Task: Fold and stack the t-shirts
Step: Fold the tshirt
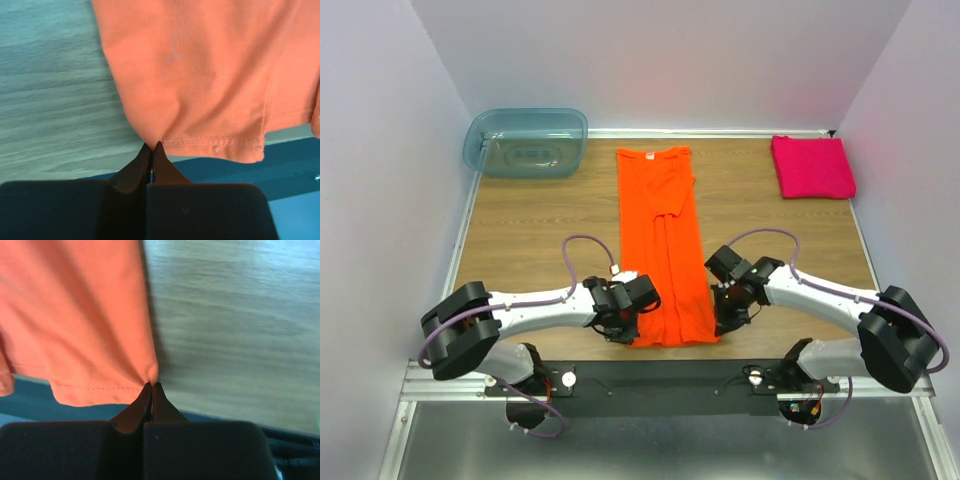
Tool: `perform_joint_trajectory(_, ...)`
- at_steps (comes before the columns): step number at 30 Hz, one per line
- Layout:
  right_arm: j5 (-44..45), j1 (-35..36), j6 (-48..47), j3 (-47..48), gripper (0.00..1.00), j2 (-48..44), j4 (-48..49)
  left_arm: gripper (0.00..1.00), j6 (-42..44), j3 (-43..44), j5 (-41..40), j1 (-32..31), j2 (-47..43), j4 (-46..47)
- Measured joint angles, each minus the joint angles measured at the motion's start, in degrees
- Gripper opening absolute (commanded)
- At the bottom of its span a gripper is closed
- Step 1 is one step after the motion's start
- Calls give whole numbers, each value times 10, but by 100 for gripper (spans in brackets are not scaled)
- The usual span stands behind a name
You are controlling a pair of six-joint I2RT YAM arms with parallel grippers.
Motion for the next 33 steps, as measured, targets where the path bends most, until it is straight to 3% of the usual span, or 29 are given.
perform_joint_trajectory(7,34,-20,-41,147,1,76,-54,0,89,43,7,119,-6,-5)
perform_joint_trajectory(14,98,-77,-109,335,1,200,-67,0,210,164,-22,254,64,16)
perform_joint_trajectory(22,152,-108,-167,469,1,294,-53,0,293,266,-54,321,166,51)
perform_joint_trajectory(33,179,-114,-183,503,1,355,-21,0,338,286,-65,344,210,103)
